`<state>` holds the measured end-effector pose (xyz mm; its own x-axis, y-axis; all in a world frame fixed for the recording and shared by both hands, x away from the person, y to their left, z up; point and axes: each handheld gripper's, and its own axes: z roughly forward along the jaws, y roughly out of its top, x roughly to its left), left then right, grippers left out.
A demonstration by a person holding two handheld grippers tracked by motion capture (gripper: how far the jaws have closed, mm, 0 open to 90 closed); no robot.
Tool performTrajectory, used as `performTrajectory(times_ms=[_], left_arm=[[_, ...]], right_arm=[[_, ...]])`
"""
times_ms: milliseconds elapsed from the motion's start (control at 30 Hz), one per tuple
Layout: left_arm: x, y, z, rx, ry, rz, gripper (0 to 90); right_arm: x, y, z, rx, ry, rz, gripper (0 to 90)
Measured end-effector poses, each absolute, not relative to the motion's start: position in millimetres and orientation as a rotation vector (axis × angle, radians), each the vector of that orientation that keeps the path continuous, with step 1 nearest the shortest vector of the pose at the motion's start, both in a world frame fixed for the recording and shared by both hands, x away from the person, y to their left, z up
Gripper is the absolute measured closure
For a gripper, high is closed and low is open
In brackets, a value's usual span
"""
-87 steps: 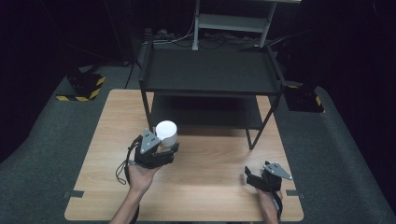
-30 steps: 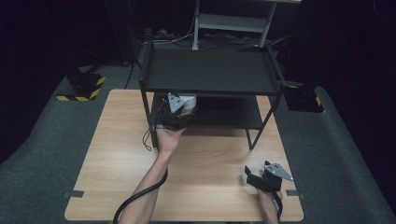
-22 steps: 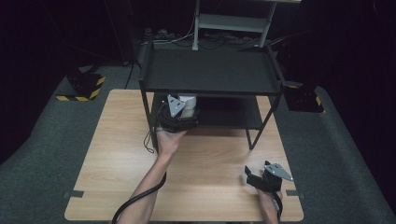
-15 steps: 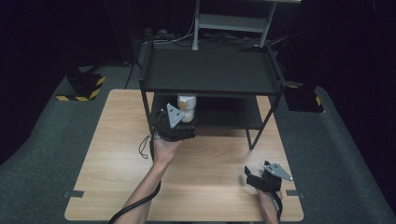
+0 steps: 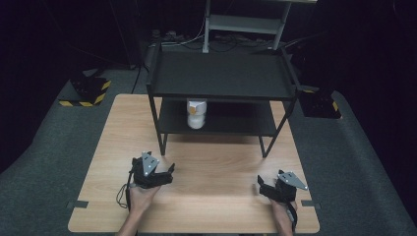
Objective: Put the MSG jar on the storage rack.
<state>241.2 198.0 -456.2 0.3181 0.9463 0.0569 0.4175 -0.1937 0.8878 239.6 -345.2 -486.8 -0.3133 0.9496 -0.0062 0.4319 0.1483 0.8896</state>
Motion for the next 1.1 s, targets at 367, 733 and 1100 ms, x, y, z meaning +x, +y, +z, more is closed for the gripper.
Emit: performTrajectory(times_ms=[367,733,1100], left_arm=[[253,227,-480,1.676,1.415,0.679,5.0],[258,230,-478,1.694,1.447,0.616,5.6],[258,228,-477,1.707,1.453,0.616,5.9]], right_arm=[[239,-345,-487,1.328,1.827,1.112,8.1],[239,-341,-485,1.325,1.838,1.088,7.9],[240,-340,-484,1.314,1.857,1.070,8.0]])
